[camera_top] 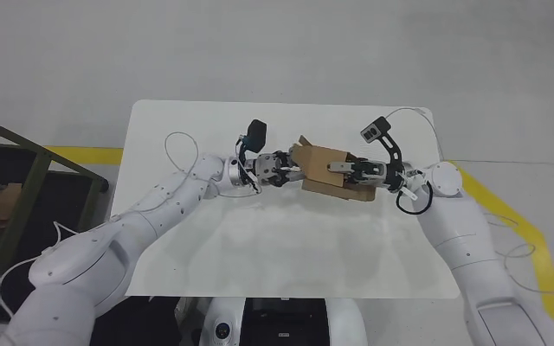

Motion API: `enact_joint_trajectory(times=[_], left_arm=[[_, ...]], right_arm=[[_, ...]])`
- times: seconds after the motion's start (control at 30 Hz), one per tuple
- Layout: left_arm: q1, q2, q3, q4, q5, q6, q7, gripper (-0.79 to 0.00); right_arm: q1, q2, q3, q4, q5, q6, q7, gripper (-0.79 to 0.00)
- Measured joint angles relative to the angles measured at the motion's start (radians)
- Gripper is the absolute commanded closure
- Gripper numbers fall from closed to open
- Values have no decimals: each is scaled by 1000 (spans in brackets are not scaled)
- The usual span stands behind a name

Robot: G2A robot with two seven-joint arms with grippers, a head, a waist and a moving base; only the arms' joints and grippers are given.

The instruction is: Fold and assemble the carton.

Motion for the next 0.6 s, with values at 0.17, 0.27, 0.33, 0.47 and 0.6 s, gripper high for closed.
enact_joint_trajectory(times=[0.17, 0.27, 0.33, 0.47, 0.6], left_arm=[[11, 1, -17, 5, -24, 0, 7, -379], [17, 5, -25, 8, -36, 0, 11, -379], [22, 8, -30, 11, -51, 0, 14, -382], [22, 14, -43, 23, -96, 0, 21, -379], [14, 19, -61, 41, -161, 0, 15, -360]], right_arm=[[-5, 3, 13, 4, 8, -3, 4, 0], [-9, 5, 20, 3, 9, -4, 5, 0], [-12, 6, 23, 2, 10, -4, 5, 0], [-15, 7, 23, -3, 4, 0, 12, 0], [-16, 7, 14, -19, -2, 12, 31, 0]])
